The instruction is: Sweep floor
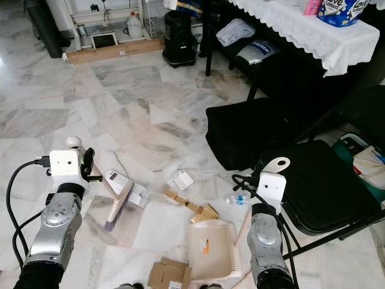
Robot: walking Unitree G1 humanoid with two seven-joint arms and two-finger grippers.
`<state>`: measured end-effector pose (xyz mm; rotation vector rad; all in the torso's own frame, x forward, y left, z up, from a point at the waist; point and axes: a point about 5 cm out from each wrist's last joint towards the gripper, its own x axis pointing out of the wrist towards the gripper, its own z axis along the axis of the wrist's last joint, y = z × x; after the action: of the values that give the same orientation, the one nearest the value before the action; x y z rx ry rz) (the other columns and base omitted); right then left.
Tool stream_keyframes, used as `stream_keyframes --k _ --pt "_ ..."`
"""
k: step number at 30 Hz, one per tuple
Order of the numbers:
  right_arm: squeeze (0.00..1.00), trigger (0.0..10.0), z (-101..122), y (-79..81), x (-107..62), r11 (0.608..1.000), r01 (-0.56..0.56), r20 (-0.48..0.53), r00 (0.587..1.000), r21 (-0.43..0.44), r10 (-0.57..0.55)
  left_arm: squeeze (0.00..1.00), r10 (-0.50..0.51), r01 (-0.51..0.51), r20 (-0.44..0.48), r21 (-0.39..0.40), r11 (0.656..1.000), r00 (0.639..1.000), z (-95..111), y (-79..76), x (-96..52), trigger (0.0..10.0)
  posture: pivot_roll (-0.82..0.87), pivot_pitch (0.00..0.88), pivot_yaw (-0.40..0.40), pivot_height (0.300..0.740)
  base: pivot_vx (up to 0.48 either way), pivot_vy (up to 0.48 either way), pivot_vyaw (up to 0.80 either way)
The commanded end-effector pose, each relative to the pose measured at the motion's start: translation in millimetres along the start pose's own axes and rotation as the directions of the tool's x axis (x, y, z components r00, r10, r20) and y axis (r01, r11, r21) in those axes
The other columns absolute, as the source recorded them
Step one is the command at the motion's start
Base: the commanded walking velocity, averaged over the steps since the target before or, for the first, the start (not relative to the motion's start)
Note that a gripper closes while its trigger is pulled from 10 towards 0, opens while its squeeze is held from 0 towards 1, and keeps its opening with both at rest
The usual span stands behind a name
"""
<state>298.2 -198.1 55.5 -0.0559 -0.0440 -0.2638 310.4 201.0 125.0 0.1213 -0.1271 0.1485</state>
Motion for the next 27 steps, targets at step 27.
stream_keyframes --k 27 --pt "0.0 10.0 5.1 -1.5 2.6 1.0 0.008 0.016 1.0 0.003 -0.009 0.0 0.007 -0.008 0.063 0.009 1.0 0.998 12.1 3.7 5.5 10.0 0.0 0.105 -0.013 0.74 -0.143 0.0 0.0"
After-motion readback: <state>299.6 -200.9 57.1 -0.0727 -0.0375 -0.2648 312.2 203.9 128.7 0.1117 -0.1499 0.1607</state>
